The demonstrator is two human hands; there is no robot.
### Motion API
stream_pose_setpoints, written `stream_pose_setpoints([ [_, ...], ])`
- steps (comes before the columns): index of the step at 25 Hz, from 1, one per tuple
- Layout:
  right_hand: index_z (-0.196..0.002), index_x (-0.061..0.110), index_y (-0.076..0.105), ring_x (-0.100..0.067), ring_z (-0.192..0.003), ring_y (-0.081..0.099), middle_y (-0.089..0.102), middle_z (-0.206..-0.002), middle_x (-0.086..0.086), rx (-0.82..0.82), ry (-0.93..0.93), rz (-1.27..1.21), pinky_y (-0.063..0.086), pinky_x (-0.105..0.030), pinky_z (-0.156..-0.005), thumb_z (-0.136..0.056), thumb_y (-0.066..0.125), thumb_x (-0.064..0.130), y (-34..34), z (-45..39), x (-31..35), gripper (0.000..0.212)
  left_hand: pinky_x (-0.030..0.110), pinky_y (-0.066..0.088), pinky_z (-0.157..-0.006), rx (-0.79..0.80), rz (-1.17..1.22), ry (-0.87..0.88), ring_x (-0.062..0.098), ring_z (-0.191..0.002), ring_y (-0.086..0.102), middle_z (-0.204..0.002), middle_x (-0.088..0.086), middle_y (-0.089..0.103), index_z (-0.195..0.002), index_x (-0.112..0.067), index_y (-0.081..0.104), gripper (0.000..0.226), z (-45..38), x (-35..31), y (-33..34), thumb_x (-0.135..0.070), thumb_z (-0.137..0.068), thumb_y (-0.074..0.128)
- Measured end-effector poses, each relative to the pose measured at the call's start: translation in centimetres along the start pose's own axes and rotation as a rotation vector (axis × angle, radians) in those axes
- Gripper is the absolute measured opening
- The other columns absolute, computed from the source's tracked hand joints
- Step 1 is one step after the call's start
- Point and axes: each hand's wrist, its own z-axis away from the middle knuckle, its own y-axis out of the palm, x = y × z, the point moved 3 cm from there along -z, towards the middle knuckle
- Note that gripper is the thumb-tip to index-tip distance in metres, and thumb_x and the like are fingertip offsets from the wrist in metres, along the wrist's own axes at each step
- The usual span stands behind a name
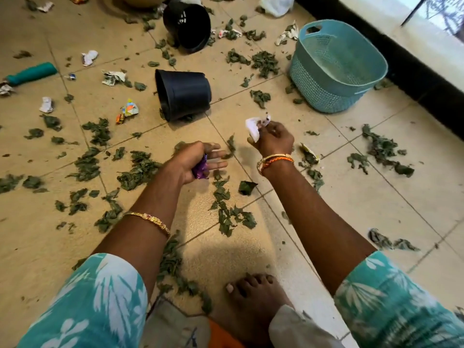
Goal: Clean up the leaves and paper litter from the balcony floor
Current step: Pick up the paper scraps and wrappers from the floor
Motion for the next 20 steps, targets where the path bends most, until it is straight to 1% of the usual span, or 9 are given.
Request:
stream_pose_setpoints([
  [2,-0.067,0.013,0.058,-0.022,-0.068,0.061,0.062,-0.073,-0.009,0.043,0.111,-0.025,0.058,-0.029,-0.053,-0.084,0.065,0.000,-1.7,0.7,-0.5,0.022,0.021,0.052,-0.045,0.113,-0.003,-0.072,0.031,-0.096,0.067,-0.123,0.013,0.063,-0.129,-0.008,0.051,0.030,0.0,0.6,2.2,-0.017,-0.103,0.040],
  [3,-0.068,0.014,0.061,-0.024,-0.072,0.064,0.064,-0.075,-0.009,0.061,0.096,0.086,0.059,-0.033,-0.061,-0.083,0.066,0.001,-2.4,1.0,-1.1,0.020,0.022,0.055,-0.054,0.166,-0.021,-0.097,0.028,-0.089,0.070,-0.117,0.013,0.067,-0.124,-0.010,0.054,0.029,-0.2,0.9,3.2,-0.023,-0.102,0.042],
  [5,-0.076,0.015,0.070,-0.025,-0.083,0.067,0.071,-0.083,-0.008,0.083,0.010,0.354,0.057,-0.042,-0.079,-0.081,0.064,0.003,-3.7,1.9,-1.8,0.015,0.020,0.050,-0.056,0.244,-0.083,-0.105,0.021,-0.070,0.072,-0.093,0.010,0.073,-0.103,-0.012,0.062,0.028,-0.7,1.5,5.4,-0.035,-0.099,0.046],
  [8,-0.094,0.009,0.074,-0.023,-0.089,0.067,0.073,-0.095,-0.010,0.144,-0.104,0.660,0.053,-0.029,-0.081,-0.083,0.053,0.004,-5.3,2.8,-1.7,0.025,0.021,0.046,-0.050,0.170,-0.256,-0.076,0.015,-0.053,0.067,-0.075,0.005,0.069,-0.085,-0.014,0.062,0.026,-1.7,2.2,7.9,-0.035,-0.097,0.053],
  [10,-0.095,0.008,0.074,-0.021,-0.087,0.066,0.072,-0.096,-0.010,0.188,-0.186,0.740,0.049,-0.023,-0.073,-0.083,0.050,0.002,-6.7,2.8,-0.7,0.027,0.019,0.043,-0.036,0.078,-0.285,-0.054,0.014,-0.047,0.064,-0.072,0.006,0.066,-0.087,-0.010,0.062,0.018,-2.1,2.6,8.7,-0.021,-0.098,0.053],
  [11,-0.095,0.008,0.074,-0.019,-0.088,0.064,0.071,-0.100,-0.009,0.156,-0.245,0.766,0.048,-0.022,-0.073,-0.083,0.052,0.002,-7.8,2.3,0.0,0.026,0.019,0.044,-0.034,0.036,-0.291,-0.036,0.014,-0.048,0.062,-0.074,0.006,0.065,-0.092,-0.008,0.062,0.014,-2.3,2.6,8.9,-0.017,-0.098,0.053],
  [14,-0.110,0.012,0.067,-0.025,-0.109,0.053,0.061,-0.117,-0.011,-0.075,-0.363,0.935,0.044,-0.033,-0.092,-0.085,0.059,0.013,-12.0,-1.5,1.4,0.026,0.014,0.037,-0.034,-0.029,-0.392,0.025,0.013,-0.052,0.052,-0.073,0.004,0.058,-0.102,-0.008,0.059,0.016,-2.6,2.7,9.0,-0.023,-0.096,0.057],
  [17,-0.116,0.014,0.063,-0.030,-0.118,0.048,0.058,-0.123,-0.012,-0.063,-0.244,1.195,0.041,-0.036,-0.096,-0.088,0.060,0.026,-14.6,-5.2,1.7,0.031,0.015,0.037,-0.037,-0.073,-0.460,0.054,0.012,-0.049,0.047,-0.072,0.004,0.056,-0.106,-0.009,0.060,0.031,-2.8,2.7,8.7,-0.034,-0.089,0.066],
  [20,-0.103,0.009,0.070,-0.024,-0.102,0.061,0.069,-0.108,-0.010,-0.076,-0.221,1.064,0.043,-0.025,-0.083,-0.090,0.057,0.018,-15.0,-6.8,2.5,0.021,0.014,0.038,-0.039,-0.101,-0.488,0.047,0.013,-0.049,0.047,-0.069,0.003,0.054,-0.109,-0.009,0.060,0.037,-2.9,2.7,8.5,-0.037,-0.087,0.069],
])
